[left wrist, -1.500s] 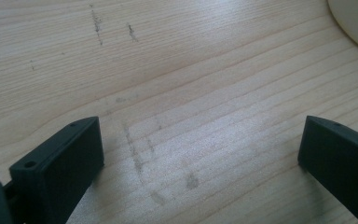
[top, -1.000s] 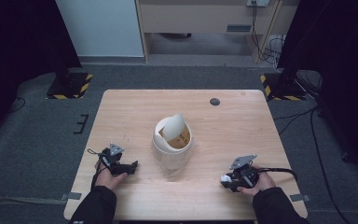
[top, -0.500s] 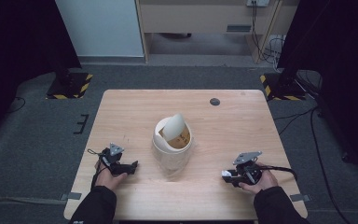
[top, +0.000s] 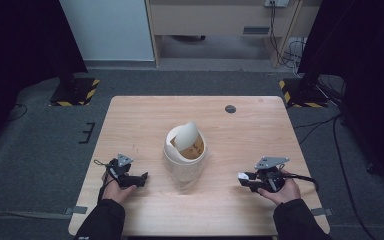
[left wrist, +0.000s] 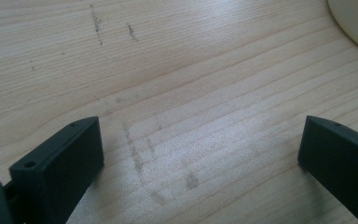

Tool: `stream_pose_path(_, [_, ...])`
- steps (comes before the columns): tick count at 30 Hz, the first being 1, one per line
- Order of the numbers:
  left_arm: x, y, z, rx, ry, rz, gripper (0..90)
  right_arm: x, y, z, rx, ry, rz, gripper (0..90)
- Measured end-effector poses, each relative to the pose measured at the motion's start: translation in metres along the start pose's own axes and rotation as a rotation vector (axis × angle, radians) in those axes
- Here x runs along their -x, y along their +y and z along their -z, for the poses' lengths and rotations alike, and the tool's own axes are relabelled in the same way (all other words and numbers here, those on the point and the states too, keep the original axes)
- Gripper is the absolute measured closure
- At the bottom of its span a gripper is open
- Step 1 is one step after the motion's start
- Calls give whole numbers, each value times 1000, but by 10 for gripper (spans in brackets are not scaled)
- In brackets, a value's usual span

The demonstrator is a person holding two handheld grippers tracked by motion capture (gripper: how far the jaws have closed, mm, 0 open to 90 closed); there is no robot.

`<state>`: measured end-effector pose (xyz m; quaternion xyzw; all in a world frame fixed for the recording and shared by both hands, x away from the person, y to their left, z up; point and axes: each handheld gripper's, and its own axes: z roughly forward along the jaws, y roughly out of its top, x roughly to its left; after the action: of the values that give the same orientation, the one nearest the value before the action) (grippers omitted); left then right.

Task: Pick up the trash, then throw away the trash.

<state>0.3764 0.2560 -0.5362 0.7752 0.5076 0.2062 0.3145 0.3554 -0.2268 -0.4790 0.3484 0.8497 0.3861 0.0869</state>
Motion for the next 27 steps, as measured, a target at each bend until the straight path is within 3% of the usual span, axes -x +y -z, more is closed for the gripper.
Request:
stream_pose_path(9, [0, 0, 0, 0, 0, 0, 0, 3, 7, 11, 96, -7, -24, 658])
stream_pose_path(17, [0, 0, 0, 0, 0, 0, 0, 12, 14, 24, 199, -39, -73, 656])
stream_pose_path(27, [0, 0, 0, 0, 0, 0, 0, 14, 27, 31, 286, -51, -69, 654])
